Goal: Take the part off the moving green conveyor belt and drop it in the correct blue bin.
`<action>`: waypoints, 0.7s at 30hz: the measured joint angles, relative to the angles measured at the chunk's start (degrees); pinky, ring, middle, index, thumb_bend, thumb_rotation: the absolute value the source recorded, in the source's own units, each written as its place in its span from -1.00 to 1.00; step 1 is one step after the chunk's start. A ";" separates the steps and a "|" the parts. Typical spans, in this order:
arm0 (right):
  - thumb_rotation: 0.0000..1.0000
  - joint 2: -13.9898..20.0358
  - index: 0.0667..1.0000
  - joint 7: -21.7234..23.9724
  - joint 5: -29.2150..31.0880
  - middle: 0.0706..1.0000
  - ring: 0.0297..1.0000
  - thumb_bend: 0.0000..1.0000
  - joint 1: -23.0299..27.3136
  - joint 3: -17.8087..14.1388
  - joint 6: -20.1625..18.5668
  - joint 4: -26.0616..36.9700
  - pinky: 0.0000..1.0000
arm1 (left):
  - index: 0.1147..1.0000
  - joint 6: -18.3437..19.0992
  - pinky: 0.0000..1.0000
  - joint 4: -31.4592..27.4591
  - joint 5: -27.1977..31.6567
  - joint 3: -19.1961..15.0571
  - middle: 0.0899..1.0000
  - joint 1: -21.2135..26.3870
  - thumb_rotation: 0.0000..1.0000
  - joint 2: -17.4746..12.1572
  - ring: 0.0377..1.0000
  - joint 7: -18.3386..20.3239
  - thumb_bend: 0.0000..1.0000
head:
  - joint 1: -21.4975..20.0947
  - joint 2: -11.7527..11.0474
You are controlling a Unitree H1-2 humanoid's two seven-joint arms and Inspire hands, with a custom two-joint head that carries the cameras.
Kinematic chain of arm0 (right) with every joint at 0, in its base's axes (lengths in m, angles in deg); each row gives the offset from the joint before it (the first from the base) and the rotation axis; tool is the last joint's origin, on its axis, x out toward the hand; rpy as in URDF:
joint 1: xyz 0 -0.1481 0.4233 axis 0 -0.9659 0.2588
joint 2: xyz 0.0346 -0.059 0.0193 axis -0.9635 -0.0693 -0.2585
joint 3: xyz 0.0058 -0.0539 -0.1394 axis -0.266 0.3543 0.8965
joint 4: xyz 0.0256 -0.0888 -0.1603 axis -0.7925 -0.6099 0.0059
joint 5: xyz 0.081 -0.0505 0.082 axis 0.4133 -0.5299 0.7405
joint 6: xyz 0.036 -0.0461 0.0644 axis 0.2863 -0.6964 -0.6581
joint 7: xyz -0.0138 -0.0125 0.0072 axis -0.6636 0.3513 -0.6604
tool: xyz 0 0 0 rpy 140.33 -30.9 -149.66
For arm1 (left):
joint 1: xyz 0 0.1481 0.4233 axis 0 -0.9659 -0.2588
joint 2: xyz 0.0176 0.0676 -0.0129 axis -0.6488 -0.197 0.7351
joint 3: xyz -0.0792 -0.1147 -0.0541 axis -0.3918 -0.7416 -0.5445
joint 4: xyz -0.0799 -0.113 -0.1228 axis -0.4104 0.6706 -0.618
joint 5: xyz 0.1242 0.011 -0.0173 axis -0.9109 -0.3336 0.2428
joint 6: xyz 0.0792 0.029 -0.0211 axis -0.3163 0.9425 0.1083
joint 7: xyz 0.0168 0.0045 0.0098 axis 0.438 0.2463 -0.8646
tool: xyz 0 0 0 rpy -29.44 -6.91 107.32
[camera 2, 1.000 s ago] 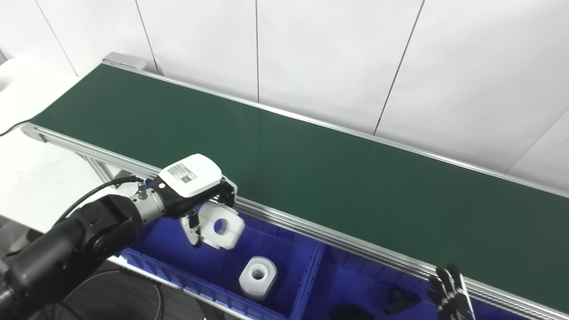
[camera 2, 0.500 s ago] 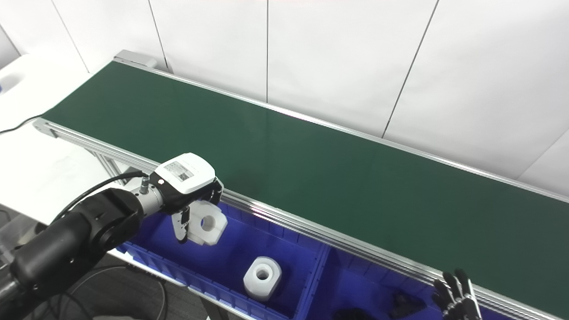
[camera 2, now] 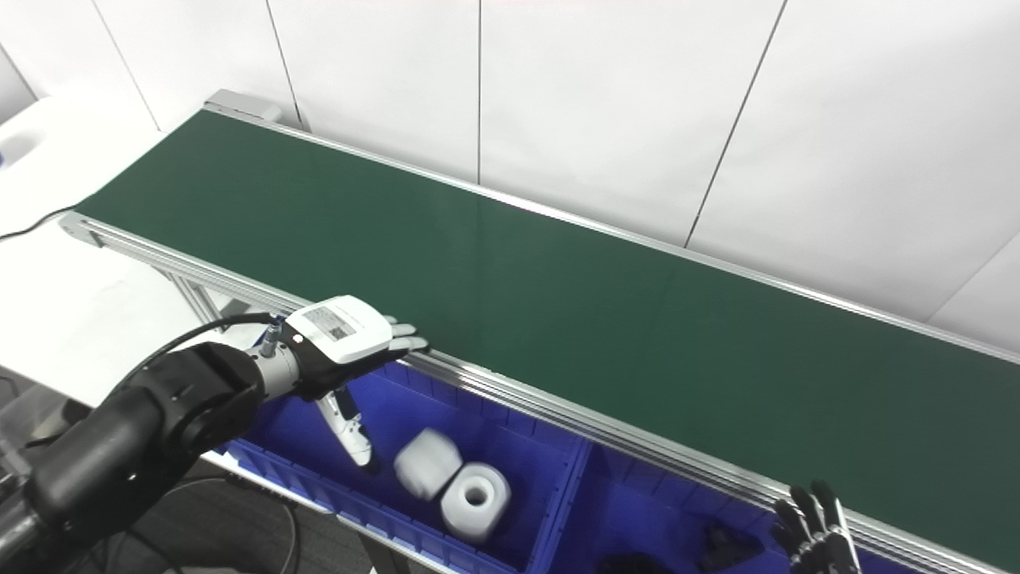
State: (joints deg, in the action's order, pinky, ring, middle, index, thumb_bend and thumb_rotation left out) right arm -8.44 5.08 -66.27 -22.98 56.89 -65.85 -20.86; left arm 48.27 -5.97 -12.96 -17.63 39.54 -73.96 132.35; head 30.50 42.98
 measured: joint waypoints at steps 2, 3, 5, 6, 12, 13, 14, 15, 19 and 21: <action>0.88 -0.15 0.98 -0.04 -0.39 0.89 0.86 0.86 -0.03 0.05 0.00 0.17 0.82 | 0.88 0.92 0.63 -1.94 4.44 -1.40 0.91 0.26 0.18 2.04 0.81 -0.78 0.95 | -0.61 0.09; 0.88 -0.27 0.98 -0.13 -0.58 0.89 0.85 0.86 -0.05 0.10 0.00 0.37 0.82 | 0.87 1.06 0.61 -2.84 7.52 -2.26 0.90 0.36 0.15 3.32 0.80 -1.97 0.94 | -0.97 0.18; 0.86 -0.73 0.97 -0.34 -0.77 0.88 0.86 0.88 -0.07 0.27 -0.01 0.96 0.82 | 0.92 1.22 0.55 -4.56 13.19 -3.19 0.91 0.70 0.26 5.60 0.79 -4.17 0.90 | -3.17 0.62; 0.86 -1.05 0.97 -0.50 -1.05 0.88 0.86 0.88 -0.11 0.44 -0.01 1.48 0.82 | 0.93 1.43 0.53 -5.47 15.86 -3.66 0.91 0.76 0.27 6.53 0.80 -4.95 0.87 | -5.69 1.14; 0.93 -4.24 0.97 -3.38 -7.63 0.88 0.84 0.89 -1.17 3.33 -0.09 5.27 0.76 | 1.00 6.35 0.71 -9.11 34.27 -7.53 1.00 0.05 0.37 14.59 0.94 -11.50 0.57 | -22.09 3.60; 0.93 -5.16 0.97 -4.15 -9.37 0.88 0.85 0.86 -1.47 4.23 -0.30 6.29 0.77 | 1.00 7.12 0.81 -9.09 37.39 -8.32 1.00 -0.39 0.39 16.02 0.97 -12.92 0.49 | -22.15 3.60; 0.94 -5.99 0.98 -4.82 -10.61 0.89 0.85 0.84 -1.65 5.01 -0.56 7.19 0.78 | 1.00 7.62 0.86 -8.58 40.24 -9.19 1.00 -0.92 0.44 17.68 0.97 -14.79 0.40 | -24.76 3.69; 0.96 -6.98 0.98 -5.57 -12.26 0.90 0.85 0.80 -1.77 5.96 -1.07 8.21 0.80 | 1.00 7.49 0.86 -7.54 42.86 -10.09 1.00 -1.50 0.56 19.81 0.96 -17.13 0.32 | -29.49 3.69; 0.96 -11.80 0.99 -8.31 -17.44 0.93 0.88 0.79 -1.83 9.88 -3.43 9.72 0.89 | 1.00 7.28 0.99 1.11 52.76 -12.83 1.00 -3.51 0.57 26.74 1.00 -23.79 0.42 | -41.37 1.59; 0.97 -14.08 1.00 -9.20 -18.62 0.96 0.92 0.77 -1.97 11.25 -3.51 9.43 0.94 | 1.00 7.46 1.00 5.20 57.23 -13.82 1.00 -4.64 0.64 26.98 1.00 -24.52 0.41 | -41.92 1.41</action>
State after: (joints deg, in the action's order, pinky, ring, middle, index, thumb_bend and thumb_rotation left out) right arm -22.51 -4.12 -84.89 -24.95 68.14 -69.36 -11.43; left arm 55.73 -0.77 44.27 -31.45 34.89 -46.98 107.82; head -11.42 44.39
